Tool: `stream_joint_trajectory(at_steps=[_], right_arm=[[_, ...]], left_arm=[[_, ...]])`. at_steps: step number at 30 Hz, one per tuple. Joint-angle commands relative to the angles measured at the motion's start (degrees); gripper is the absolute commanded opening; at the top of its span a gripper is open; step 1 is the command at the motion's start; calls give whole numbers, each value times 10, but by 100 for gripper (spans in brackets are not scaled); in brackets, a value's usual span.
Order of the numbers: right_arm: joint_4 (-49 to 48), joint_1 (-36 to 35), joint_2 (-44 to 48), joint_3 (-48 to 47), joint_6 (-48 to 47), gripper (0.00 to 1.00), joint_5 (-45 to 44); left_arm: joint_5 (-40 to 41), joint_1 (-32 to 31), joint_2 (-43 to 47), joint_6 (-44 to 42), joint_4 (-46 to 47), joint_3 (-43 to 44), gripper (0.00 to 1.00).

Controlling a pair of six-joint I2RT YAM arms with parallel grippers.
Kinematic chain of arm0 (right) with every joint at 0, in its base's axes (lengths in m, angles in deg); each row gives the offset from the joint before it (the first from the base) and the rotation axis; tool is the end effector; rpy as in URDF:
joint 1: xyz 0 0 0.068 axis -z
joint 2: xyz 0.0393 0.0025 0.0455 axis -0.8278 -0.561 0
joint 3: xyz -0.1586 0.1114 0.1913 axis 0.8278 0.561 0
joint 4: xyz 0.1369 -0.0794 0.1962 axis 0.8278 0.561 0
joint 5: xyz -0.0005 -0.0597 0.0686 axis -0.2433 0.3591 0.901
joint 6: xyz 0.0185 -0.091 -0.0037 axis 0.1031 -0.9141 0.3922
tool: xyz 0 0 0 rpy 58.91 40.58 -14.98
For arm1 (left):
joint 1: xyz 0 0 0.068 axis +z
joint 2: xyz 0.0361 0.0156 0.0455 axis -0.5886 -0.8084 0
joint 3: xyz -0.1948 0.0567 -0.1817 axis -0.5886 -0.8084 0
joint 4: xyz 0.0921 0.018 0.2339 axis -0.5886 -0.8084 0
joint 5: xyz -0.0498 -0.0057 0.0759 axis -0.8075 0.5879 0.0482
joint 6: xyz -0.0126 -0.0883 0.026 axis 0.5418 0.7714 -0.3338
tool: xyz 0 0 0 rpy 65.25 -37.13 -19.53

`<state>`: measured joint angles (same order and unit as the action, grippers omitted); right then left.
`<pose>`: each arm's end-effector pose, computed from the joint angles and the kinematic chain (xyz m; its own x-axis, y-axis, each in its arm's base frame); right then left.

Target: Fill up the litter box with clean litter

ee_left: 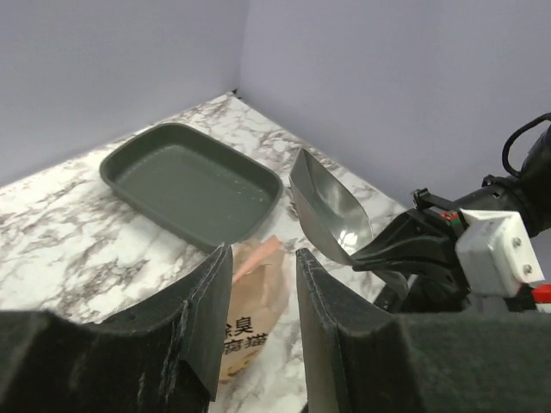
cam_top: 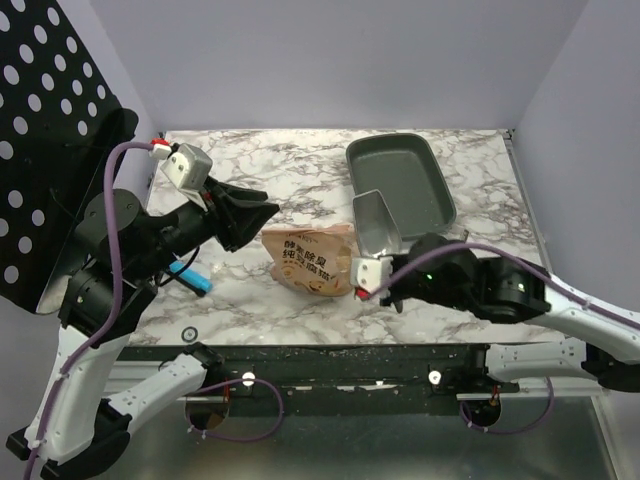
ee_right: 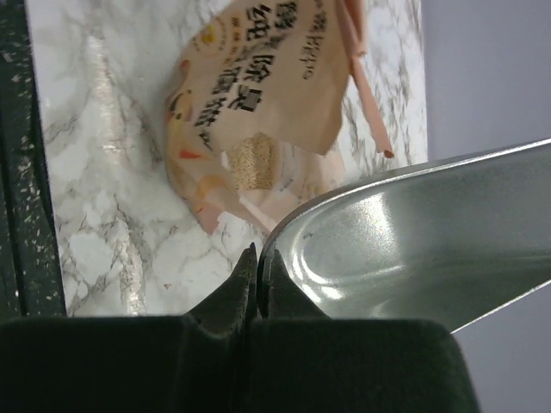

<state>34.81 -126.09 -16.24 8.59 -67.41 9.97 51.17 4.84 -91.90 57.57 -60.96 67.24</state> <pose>0.1019 0.2180 0.3797 0.3099 -0.7336 -0.6049 -0.7962 0.1475 -0.5868 0.1167 -0.1032 0.5005 -0.1740 -0.1768 -0.9687 0.7523 0.6109 -0.2467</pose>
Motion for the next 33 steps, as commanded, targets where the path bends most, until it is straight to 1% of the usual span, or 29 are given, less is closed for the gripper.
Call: stream_joint_trajectory(at_steps=[1, 5, 7, 10, 13, 17, 26, 33], right_arm=[[-10, -82, 91, 46, -113, 0, 6], [22, -139, 86, 21, -132, 0, -1], [51, -163, 63, -3, -140, 0, -8], [75, -180, 27, -37, -160, 0, 0], [78, -186, 3, -68, -182, 0, 12], [87, -189, -21, -96, -202, 0, 31], [99, -189, -60, -132, -237, 0, 36], [95, -190, -76, -142, -245, 0, 36]], left_arm=[[-83, 1, -21, 77, -80, 39, 42], [-122, 1, -39, 93, -111, 53, 41], [-134, 1, -45, 98, -124, 59, 40], [-150, 1, -56, 103, -139, 76, 40], [-174, 1, -67, 104, -150, 89, 40], [-180, 1, -70, 101, -155, 78, 40], [-187, 0, -76, 90, -161, 60, 40], [-188, 0, -75, 78, -167, 56, 40]])
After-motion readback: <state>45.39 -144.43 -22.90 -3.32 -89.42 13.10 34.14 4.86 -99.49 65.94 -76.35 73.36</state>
